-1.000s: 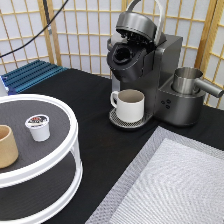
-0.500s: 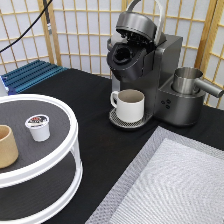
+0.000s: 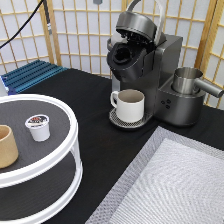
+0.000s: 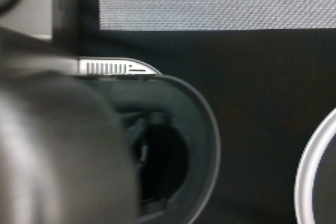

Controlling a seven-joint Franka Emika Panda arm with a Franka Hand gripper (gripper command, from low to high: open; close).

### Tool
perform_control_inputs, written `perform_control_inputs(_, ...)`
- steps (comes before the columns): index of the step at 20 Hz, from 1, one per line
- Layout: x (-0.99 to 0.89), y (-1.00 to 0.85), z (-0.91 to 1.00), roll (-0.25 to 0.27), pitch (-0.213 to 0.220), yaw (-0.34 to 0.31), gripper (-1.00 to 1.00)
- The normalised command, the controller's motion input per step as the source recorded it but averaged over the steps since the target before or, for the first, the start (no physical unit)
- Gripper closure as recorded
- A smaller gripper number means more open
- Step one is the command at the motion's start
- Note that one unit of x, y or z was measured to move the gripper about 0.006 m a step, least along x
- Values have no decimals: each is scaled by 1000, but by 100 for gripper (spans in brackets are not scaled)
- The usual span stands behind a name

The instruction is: Make coffee

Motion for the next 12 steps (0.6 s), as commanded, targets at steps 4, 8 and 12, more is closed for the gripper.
perform_control_inputs(4,-277,-516,-339,18,-153,-159,-100)
perform_control_inputs(8,-166,-214,-164,15,-161,-276,-100)
perform_control_inputs(12,-57,-185,-144,0,-168,-304,-100)
